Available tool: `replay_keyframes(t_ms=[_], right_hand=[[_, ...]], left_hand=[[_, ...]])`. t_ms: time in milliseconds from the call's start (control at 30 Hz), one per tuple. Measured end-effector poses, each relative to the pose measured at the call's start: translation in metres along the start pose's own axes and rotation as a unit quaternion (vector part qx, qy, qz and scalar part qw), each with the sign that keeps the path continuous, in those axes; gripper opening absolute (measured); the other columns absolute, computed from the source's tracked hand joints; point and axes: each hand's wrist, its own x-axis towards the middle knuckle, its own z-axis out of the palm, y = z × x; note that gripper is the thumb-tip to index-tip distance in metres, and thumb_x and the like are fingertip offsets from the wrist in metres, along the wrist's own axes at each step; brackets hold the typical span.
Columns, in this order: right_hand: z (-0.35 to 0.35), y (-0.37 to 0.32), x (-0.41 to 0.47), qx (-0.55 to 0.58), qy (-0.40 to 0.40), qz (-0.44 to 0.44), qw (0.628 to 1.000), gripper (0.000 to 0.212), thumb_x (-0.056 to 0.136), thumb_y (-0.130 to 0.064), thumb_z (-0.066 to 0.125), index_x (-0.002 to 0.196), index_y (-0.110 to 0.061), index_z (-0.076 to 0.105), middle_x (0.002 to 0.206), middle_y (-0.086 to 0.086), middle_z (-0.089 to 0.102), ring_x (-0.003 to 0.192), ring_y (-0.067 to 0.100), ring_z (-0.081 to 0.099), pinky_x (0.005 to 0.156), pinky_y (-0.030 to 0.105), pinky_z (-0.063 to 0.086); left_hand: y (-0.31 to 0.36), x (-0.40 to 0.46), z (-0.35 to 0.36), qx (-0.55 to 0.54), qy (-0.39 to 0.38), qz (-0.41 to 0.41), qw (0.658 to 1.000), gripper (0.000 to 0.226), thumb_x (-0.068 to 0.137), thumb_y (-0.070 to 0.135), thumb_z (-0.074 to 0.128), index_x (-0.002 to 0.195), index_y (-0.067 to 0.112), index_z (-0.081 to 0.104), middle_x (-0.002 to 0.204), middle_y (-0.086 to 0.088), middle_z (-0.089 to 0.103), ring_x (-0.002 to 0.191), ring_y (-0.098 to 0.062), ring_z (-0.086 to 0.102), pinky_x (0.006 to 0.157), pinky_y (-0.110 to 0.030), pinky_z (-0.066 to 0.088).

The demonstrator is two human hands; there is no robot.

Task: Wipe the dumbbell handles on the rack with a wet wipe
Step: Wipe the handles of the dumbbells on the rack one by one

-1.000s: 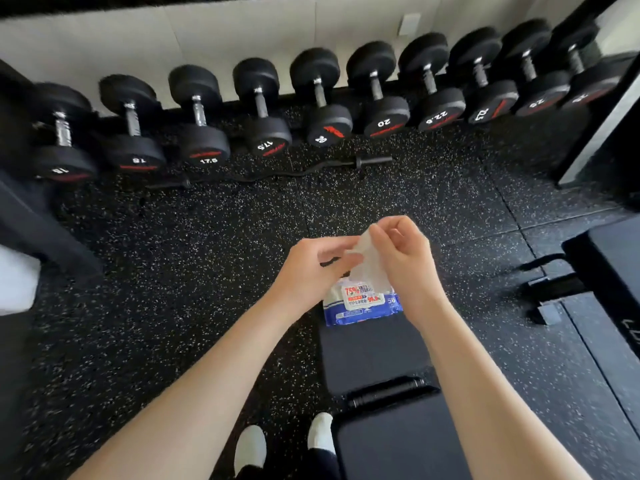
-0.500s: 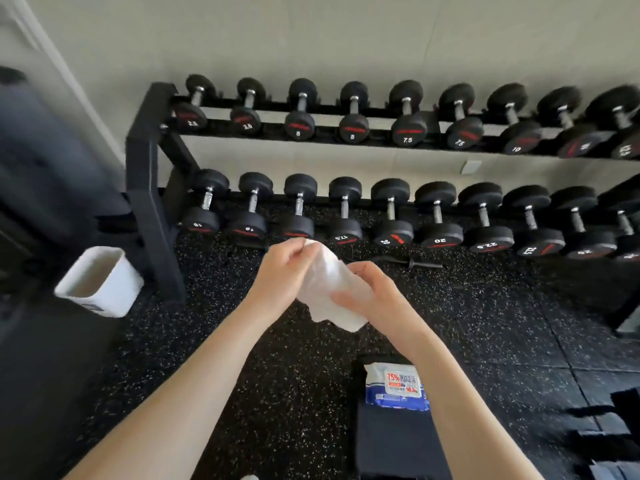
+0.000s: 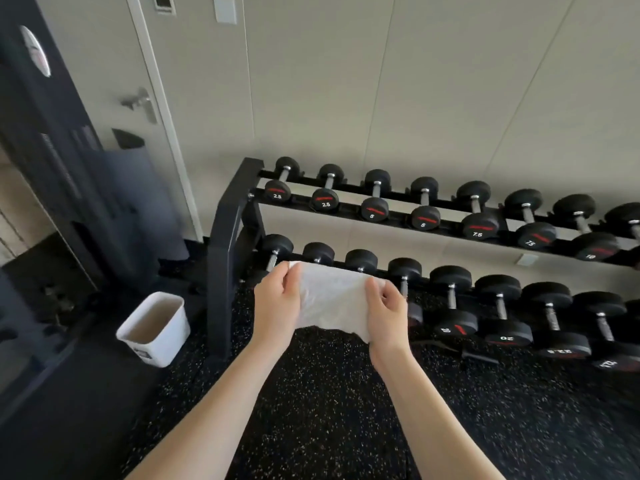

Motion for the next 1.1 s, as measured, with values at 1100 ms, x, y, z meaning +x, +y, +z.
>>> replay_keyframes(t_ms=[1100], right_hand=[[0.179,-0.004,0.254,-0.211,-0.135,-0.312,0.917,0.026,0.091,-0.029,0.05,0.112,-0.028,0.065,0.08,-0.008,0.061,0.067,0.011,0.056,0.053,0.026,0.046]], left_hand=[[-0.052,0.282,0.057,-0.068,-0.01,-0.077,0.995,0.043,0.092,0.045,0.053,0.082,0.006,0.067,0.075,-0.008,0.067,0.072,-0.015,0.065,0.066,-0.03,0.055]])
